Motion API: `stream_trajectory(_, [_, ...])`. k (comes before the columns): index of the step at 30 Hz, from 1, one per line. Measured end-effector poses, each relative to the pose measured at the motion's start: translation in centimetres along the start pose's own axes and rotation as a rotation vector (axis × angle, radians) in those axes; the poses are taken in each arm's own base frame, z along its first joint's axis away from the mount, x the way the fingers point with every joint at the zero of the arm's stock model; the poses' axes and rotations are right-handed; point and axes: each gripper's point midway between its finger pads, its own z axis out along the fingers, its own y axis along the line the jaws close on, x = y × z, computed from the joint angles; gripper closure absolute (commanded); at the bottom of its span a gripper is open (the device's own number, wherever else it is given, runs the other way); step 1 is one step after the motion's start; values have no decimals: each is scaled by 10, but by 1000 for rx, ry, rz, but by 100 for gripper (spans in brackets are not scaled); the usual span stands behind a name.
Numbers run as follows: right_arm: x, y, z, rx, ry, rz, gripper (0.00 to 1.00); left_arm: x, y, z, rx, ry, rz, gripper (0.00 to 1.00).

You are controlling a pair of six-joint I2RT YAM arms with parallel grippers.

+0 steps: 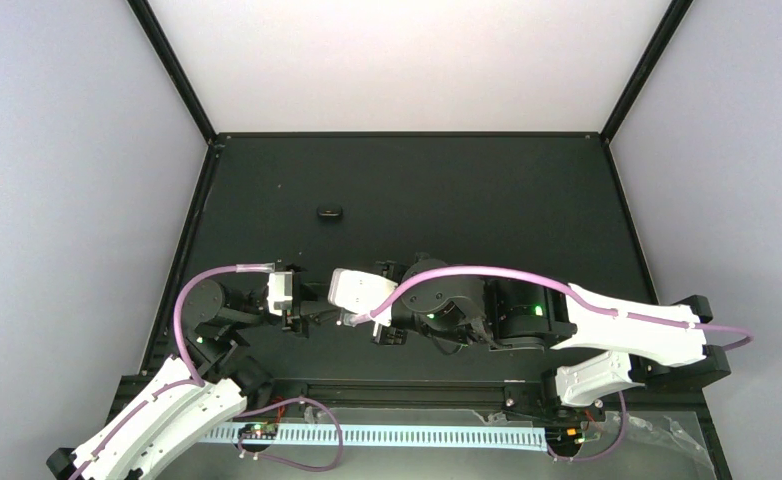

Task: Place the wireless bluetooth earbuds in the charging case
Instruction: Place the earbud in the charging case.

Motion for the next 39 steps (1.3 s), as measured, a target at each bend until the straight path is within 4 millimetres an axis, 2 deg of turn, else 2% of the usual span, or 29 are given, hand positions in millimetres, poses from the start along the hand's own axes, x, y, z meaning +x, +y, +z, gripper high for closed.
stream_trajectory(3, [0, 0, 1, -1, 5, -2, 99, 0, 0, 0, 0, 1, -1, 98])
stream_trajectory(9, [-1, 0, 0, -4, 3, 14, 79, 0, 0, 0, -1, -1, 1, 99])
stream_trajectory(13, [-6, -3, -7, -1, -21, 40, 72, 0, 0, 0, -1, -1, 1, 98])
stream_trajectory(18, [-24, -22, -39, 39, -115, 99, 64, 0, 0, 0, -2, -1, 0, 98])
stream_trajectory(21, [-32, -41, -62, 97, -177, 146, 54, -1, 0, 0, -1, -2, -5, 98])
stream_trajectory(24, [-31, -50, -74, 133, -202, 182, 43, -3, 0, 0, 0, -11, -5, 99])
stream_trajectory(27, [-29, -50, -69, 141, -192, 198, 34, -5, -1, 0, 2, -19, -4, 99])
stream_trajectory(30, [-25, -44, -53, 135, -160, 202, 29, -6, -1, 0, 3, -23, -2, 98])
stream_trajectory(34, [-17, -33, -32, 123, -117, 200, 27, -7, -1, 0, 4, -25, -2, 99])
stream_trajectory(39, [-21, -33, -26, 128, -126, 207, 26, -7, -1, 0, 5, -27, -3, 99])
